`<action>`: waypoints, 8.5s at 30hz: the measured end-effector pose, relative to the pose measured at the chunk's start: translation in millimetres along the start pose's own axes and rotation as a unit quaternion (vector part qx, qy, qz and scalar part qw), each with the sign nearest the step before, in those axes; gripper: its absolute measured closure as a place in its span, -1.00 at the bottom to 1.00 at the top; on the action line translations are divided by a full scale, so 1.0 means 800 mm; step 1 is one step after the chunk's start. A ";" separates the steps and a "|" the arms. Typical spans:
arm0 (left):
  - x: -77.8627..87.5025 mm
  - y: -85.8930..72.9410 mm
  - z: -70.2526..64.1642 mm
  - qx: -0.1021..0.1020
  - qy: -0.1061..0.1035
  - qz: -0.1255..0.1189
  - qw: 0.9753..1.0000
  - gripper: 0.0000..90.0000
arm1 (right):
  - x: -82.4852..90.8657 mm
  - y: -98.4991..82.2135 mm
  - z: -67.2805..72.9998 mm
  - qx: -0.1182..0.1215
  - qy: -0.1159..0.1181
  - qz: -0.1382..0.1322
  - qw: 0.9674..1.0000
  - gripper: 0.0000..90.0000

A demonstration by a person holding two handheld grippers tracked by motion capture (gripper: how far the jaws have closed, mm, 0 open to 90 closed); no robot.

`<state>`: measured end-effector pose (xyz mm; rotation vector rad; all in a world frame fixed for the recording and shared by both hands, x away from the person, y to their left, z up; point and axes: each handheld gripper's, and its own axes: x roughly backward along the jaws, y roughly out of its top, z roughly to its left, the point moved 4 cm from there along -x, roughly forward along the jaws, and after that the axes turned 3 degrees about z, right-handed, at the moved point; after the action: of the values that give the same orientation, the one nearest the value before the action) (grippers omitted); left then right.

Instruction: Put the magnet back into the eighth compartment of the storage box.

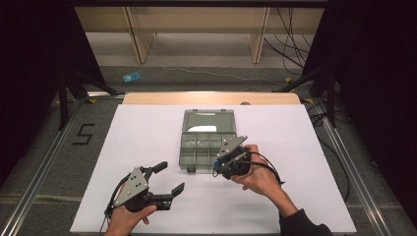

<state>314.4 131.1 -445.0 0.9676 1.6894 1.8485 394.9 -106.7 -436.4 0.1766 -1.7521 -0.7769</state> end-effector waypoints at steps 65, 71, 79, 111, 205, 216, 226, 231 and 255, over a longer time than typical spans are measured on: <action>-0.002 -0.002 -0.002 0.000 -0.003 0.007 1.000 -0.63 | -0.016 -0.039 -0.061 -0.065 -0.079 -0.003 0.995 0.40; -0.002 -0.002 -0.002 -0.001 -0.003 0.007 1.000 -0.63 | -0.021 -0.040 -0.063 -0.062 -0.073 0.004 0.995 0.40; -0.002 -0.002 -0.002 0.000 -0.004 0.008 1.000 -0.63 | -0.033 -0.039 -0.065 -0.062 -0.075 0.006 0.995 0.40; -0.002 -0.002 -0.002 -0.001 -0.005 0.006 1.000 -0.63 | -0.011 -0.023 -0.063 -0.097 -0.084 -0.043 0.991 -0.24; -0.002 -0.002 -0.002 -0.003 -0.004 0.007 1.000 -0.63 | 0.051 -0.064 0.009 -0.113 -0.029 -0.134 0.984 -0.47; -0.001 -0.003 -0.004 0.007 -0.007 0.011 1.000 -0.63 | 0.057 -0.068 0.014 -0.114 -0.032 -0.148 0.982 -0.48; -0.002 -0.002 -0.002 -0.001 -0.003 0.007 1.000 -0.63 | 0.064 -0.075 0.016 -0.123 -0.041 -0.168 0.977 -0.50; -0.002 -0.002 -0.002 -0.001 -0.003 0.007 1.000 -0.63 | 0.067 -0.079 0.018 -0.129 -0.041 -0.177 0.975 -0.50; -0.002 -0.002 -0.002 -0.002 -0.002 0.007 1.000 -0.63 | 0.082 -0.098 0.030 -0.150 -0.038 -0.234 0.960 -0.53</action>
<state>314.0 129.3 -446.7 0.9848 1.6804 1.8565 330.3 -189.3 -431.7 0.3679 -1.6578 -1.3984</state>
